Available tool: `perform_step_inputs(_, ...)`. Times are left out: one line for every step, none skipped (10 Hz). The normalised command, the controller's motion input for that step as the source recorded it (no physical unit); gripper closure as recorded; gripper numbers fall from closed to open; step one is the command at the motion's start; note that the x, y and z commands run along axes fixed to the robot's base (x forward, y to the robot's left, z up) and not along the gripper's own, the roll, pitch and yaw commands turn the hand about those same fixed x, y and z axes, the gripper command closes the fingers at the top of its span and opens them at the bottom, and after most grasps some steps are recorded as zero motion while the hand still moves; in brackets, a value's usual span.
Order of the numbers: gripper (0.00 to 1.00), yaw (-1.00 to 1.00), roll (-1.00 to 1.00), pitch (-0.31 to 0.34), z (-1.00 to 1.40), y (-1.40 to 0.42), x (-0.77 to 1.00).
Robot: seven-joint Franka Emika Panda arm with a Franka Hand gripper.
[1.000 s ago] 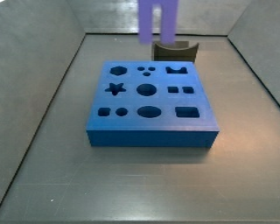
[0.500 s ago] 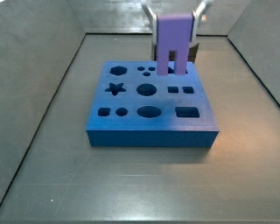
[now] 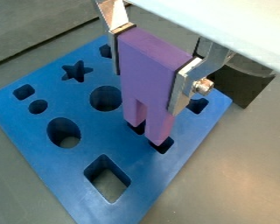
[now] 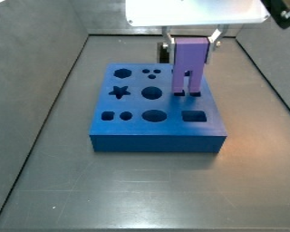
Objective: Insert the double-square object.
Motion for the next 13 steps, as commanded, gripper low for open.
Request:
perform_step_inputs(1.0,0.0,0.05,0.01,-0.37,0.0,0.19)
perform_step_inputs(1.0,0.01,0.08,0.0,-0.4,0.0,0.06)
perform_step_inputs(1.0,0.02,0.07,0.0,-0.42,0.0,0.05)
perform_step_inputs(1.0,0.05,0.13,0.0,-0.49,0.0,0.02)
perform_step_inputs(1.0,0.17,0.12,0.0,-0.52,0.0,0.08)
perform_step_inputs(1.0,0.24,0.12,0.0,-0.54,0.0,0.17)
perform_step_inputs(1.0,0.19,0.16,0.023,-0.52,0.0,0.18)
perform_step_inputs(1.0,0.06,0.13,0.06,-0.53,0.0,0.29)
perform_step_inputs(1.0,0.0,0.09,0.056,-0.53,0.0,0.28)
perform_step_inputs(1.0,-0.07,0.03,0.033,-0.49,-0.01,0.24)
perform_step_inputs(1.0,-0.08,0.0,0.011,-0.51,-0.01,0.17)
perform_step_inputs(1.0,-0.04,0.02,0.0,-0.5,0.0,0.06)
perform_step_inputs(1.0,-0.01,0.07,0.0,-0.49,0.0,0.0)
